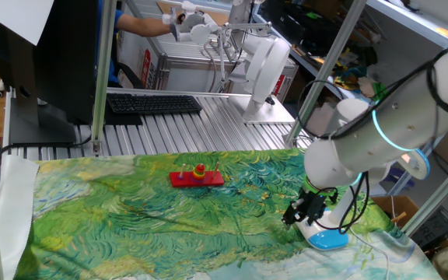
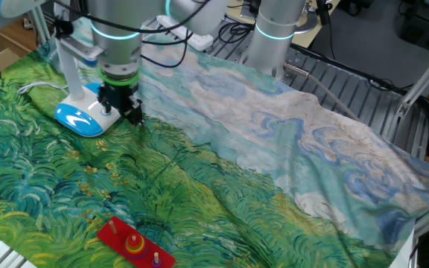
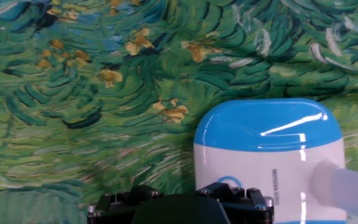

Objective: Turn off the desk lamp by pressing the button

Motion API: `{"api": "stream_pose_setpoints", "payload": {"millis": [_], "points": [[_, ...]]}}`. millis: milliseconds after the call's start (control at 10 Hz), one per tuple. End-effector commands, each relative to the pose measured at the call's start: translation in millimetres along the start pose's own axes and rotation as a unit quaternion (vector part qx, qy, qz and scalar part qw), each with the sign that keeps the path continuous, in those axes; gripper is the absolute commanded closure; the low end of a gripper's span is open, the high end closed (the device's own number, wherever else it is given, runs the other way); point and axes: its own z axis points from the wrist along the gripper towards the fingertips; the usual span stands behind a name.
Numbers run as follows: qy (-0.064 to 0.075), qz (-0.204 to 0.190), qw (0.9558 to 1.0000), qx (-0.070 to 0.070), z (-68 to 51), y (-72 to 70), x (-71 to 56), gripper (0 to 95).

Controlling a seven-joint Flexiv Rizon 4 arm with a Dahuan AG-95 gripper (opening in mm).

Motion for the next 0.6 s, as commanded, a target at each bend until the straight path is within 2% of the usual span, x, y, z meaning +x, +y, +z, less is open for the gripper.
{"api": "stream_pose_setpoints", "payload": {"millis": [100, 300, 500, 600], "points": [[0.010, 0.001, 0.9999, 0.004, -5.3, 2.9, 0.3, 19.0], [0.011, 0.003, 0.9999, 0.005, -5.8, 3.0, 0.5, 19.0], [0.020, 0.012, 0.9997, -0.001, -7.1, 3.1, -1.4, 19.0], [0.029, 0.015, 0.9994, -0.007, -9.0, 3.1, -4.2, 38.0]]}}
